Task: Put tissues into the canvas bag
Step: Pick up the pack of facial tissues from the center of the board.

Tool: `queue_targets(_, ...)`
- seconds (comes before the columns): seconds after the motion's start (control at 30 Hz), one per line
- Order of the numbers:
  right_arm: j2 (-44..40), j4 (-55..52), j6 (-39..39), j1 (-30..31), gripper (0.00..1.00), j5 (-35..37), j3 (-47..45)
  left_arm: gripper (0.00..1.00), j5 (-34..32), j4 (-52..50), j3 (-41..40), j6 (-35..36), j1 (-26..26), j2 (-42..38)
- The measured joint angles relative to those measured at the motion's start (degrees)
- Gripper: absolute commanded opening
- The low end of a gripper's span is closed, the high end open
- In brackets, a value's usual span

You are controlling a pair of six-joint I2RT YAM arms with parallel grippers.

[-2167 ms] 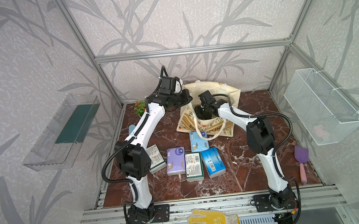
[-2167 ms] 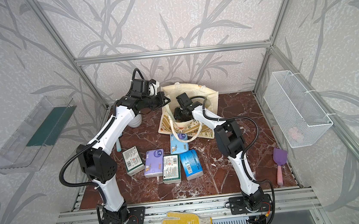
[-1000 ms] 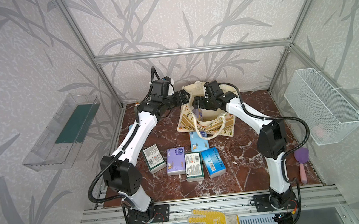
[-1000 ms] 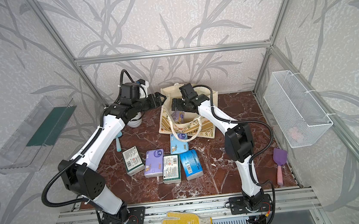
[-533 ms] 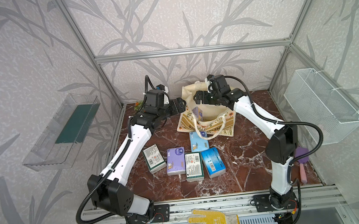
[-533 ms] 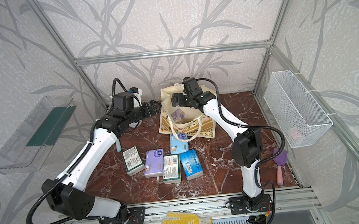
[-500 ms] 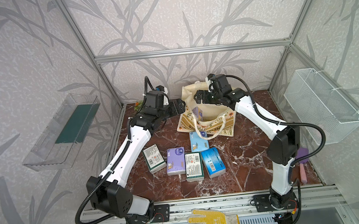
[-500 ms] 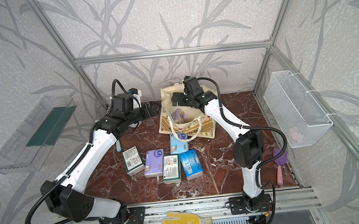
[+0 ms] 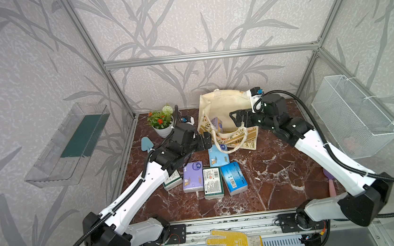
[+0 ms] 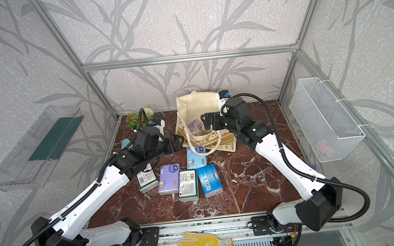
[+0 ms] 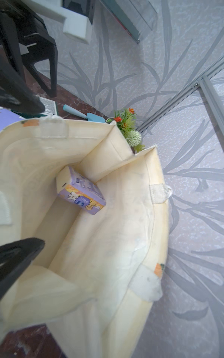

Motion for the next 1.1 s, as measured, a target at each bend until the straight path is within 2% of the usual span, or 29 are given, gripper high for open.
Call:
queue_targets(0.27,-18.58,3.48,0.09,0.00,0.96,0.57,-24.13,0.98,-8.22,1.22,-10.86,-7.37,-10.93,-4.22)
queue_targets(0.57,-31.36,9.16,6.25,0.09,0.93,-0.92,-47.45,0.97,-15.74,3.89,-17.73,-16.68,-22.71,-4.68)
queue_targets(0.8,-38.12,14.51,13.20,0.48,0.92,-2.27,-60.57,0.88,-14.93,6.64,-18.05,-19.82,-26.34,0.66)
queue_targets(0.87,-38.93,15.43,14.78,0.70,0.92,-2.69,-62.14,0.85,-13.53,7.34,-18.05,-20.55,-26.62,2.40)
queue_targets(1.1,-37.16,18.93,17.66,1.14,0.89,-5.97,-62.49,0.64,-7.48,10.62,-18.03,-22.64,-27.17,7.72)
